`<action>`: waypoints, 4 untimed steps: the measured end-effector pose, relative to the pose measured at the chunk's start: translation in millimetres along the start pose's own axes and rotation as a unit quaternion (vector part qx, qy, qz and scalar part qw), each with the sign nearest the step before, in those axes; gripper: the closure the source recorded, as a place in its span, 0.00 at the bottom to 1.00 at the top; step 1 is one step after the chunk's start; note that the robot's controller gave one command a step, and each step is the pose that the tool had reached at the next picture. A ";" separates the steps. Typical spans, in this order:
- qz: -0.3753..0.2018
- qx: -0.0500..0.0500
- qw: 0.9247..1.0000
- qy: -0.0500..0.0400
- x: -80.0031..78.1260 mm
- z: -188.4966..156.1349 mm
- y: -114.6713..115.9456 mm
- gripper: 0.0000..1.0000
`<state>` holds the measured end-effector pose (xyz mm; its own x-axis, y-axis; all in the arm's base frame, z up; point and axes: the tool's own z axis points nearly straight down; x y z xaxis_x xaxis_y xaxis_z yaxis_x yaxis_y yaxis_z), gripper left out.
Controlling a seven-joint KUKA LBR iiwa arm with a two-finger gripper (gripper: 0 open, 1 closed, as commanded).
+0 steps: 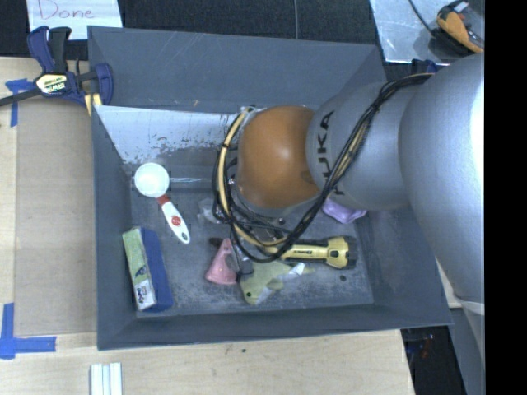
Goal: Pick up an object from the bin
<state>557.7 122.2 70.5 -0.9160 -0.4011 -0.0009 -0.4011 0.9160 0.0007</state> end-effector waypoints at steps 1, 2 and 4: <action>0.029 0.001 1.000 -0.003 13.8 -43.7 -19.3 0.00; -0.127 -0.001 0.992 -0.001 25.0 -29.1 9.7 0.00; -0.306 0.001 0.952 -0.006 -5.2 -2.1 22.9 1.00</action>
Offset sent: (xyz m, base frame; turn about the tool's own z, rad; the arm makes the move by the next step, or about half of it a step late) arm -0.0265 -0.0016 0.0295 -0.2554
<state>553.2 145.3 72.7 -0.5114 -0.8593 -0.0119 -0.8593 0.5114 -0.0051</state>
